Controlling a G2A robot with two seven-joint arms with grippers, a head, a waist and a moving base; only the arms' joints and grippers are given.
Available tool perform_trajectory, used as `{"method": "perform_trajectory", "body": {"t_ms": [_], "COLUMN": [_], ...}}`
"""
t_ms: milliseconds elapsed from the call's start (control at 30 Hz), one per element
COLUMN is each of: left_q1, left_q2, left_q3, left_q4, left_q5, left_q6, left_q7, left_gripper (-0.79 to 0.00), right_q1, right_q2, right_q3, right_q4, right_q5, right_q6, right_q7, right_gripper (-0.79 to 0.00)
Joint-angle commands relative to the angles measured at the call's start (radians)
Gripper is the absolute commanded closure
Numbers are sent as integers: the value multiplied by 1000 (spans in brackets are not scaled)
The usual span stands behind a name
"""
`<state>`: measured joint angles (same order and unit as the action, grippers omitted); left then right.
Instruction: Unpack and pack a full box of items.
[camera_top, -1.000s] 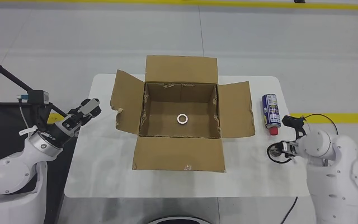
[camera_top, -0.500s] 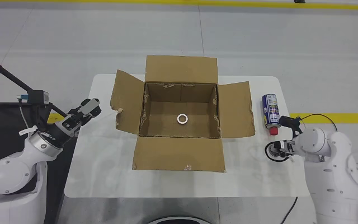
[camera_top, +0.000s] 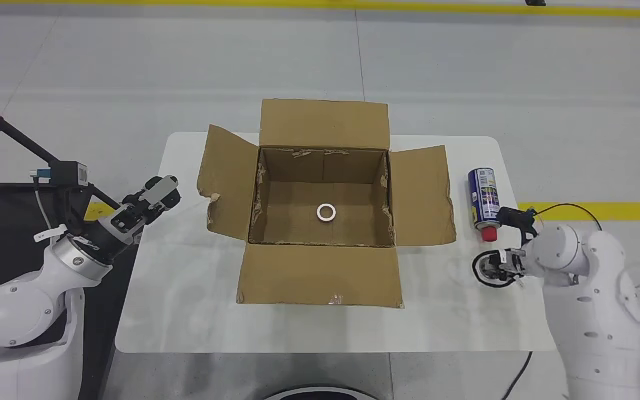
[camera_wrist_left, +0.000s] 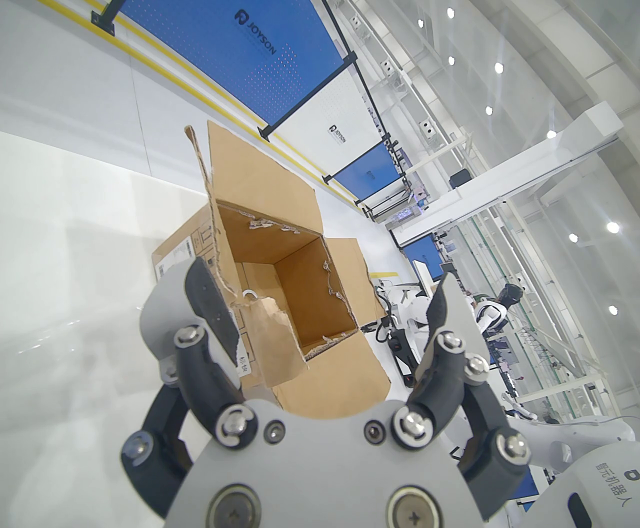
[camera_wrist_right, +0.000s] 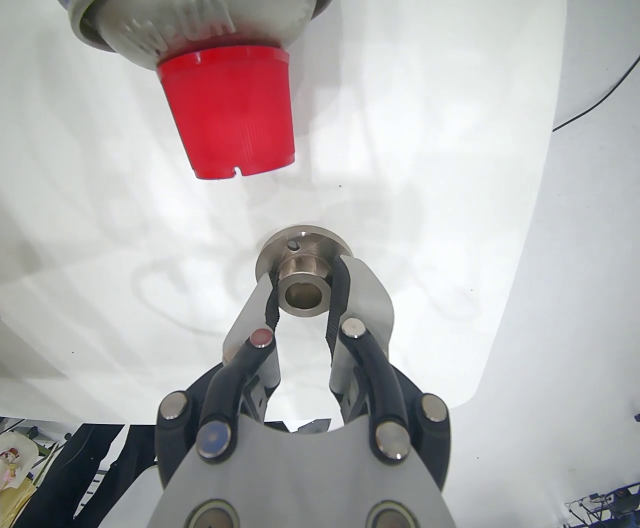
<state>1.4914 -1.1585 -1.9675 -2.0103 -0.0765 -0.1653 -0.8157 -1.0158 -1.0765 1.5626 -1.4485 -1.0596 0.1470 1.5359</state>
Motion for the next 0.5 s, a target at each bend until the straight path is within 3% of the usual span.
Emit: {"method": "perform_trajectory", "body": {"t_ms": [0, 67, 133, 467], "left_q1": [0, 0, 0, 0], "left_q2": [0, 0, 0, 0], "left_q3": [0, 0, 0, 0], "left_q4": [0, 0, 0, 0], "left_q5": [0, 0, 0, 0], "left_q6": [0, 0, 0, 0], "left_q7": [0, 0, 0, 0], "left_gripper": [-785, -785, -785, -785], "right_q1": [3, 6, 9, -17], "right_q2": [3, 5, 7, 28], "right_q3": [-5, -9, -12, 59], "right_q4": [4, 8, 12, -74], "right_q5": [1, 2, 8, 65], "right_q6": [3, 7, 9, -7], "right_q7": [0, 0, 0, 0], "right_gripper": [-142, -108, 0, 0]}}
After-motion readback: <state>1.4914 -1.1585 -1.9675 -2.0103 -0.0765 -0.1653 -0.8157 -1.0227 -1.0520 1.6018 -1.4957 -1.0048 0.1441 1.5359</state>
